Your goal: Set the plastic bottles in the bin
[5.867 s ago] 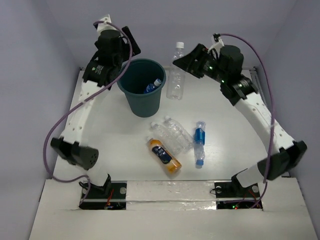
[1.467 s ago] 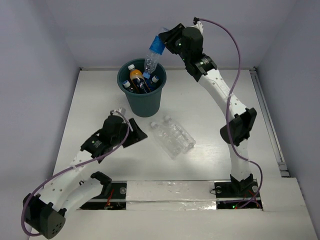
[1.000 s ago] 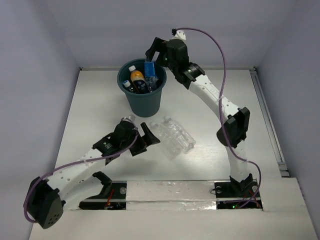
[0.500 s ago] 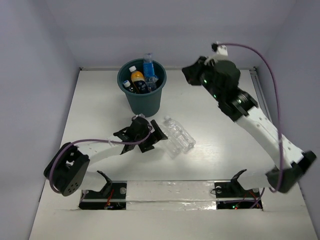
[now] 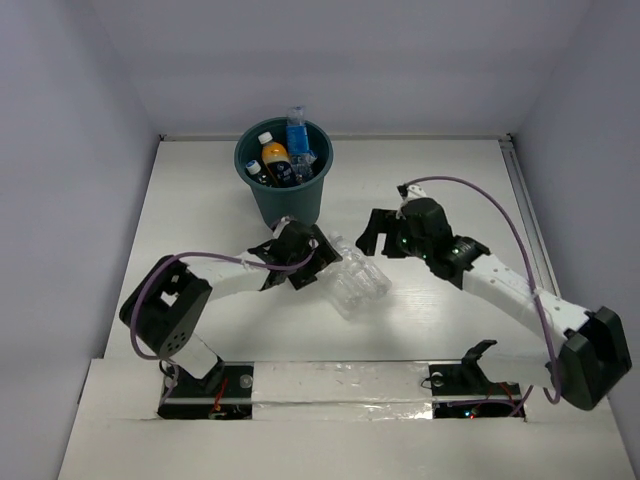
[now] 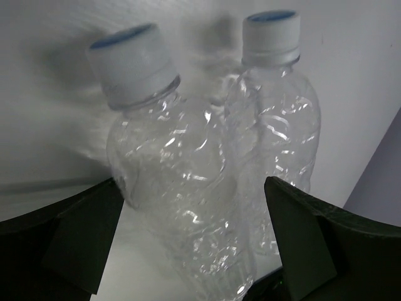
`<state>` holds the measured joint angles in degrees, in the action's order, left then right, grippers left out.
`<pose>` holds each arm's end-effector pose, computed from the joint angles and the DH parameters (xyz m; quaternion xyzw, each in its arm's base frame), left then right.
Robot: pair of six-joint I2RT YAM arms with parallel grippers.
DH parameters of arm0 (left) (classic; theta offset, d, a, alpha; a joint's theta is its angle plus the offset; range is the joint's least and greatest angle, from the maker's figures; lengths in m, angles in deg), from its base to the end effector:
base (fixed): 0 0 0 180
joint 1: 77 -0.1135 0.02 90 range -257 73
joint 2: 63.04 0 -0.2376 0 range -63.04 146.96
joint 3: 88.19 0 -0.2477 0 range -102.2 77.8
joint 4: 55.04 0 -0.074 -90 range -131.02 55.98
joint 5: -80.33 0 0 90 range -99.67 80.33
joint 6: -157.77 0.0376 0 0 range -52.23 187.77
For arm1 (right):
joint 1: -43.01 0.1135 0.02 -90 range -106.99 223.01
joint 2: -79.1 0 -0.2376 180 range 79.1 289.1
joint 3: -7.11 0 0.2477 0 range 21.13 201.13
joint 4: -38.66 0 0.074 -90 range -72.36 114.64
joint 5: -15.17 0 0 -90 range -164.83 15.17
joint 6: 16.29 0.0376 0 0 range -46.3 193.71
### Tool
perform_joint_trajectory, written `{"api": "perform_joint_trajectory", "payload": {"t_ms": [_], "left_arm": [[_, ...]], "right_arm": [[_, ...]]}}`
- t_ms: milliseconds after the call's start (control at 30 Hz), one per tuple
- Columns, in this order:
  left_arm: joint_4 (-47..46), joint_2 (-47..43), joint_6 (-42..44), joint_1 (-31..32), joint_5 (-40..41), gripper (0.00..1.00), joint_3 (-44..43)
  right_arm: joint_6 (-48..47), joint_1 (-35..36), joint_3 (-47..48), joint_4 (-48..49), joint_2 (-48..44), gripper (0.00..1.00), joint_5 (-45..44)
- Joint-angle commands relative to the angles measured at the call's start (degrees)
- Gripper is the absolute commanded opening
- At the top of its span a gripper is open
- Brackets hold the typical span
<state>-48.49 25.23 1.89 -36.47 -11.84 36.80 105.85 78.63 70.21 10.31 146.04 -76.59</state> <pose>0.2314 -0.1997 0.1437 -0.1908 0.8851 -0.3498 0.2403 0.2189 0.1554 0.2561 -0.0192 0.8751 0.2583 0.4087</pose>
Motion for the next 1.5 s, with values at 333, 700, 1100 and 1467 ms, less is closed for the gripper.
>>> {"api": "perform_joint_trajectory", "payload": {"t_ms": [333,700,1100,1467], "left_arm": [[6.2,-2.8,5.4,0.2,6.4,0.63,0.5],[17.6,-28.7,10.8,0.8,3.8,0.5,4.2],[34.3,-17.7,35.0,-12.6,14.5,0.49,-48.6],[34.5,5.5,47.9,-17.4,31.2,0.49,-74.3]], "right_arm": [[-12.4,-3.5,21.0,-8.5,29.0,0.96,11.9],[-13.2,-3.5,20.4,-9.9,38.4,0.96,15.7],[-9.8,-3.5,16.2,-7.8,31.9,0.59,13.7],[-6.3,-3.5,13.9,-10.7,8.0,0.57,9.1]]}}
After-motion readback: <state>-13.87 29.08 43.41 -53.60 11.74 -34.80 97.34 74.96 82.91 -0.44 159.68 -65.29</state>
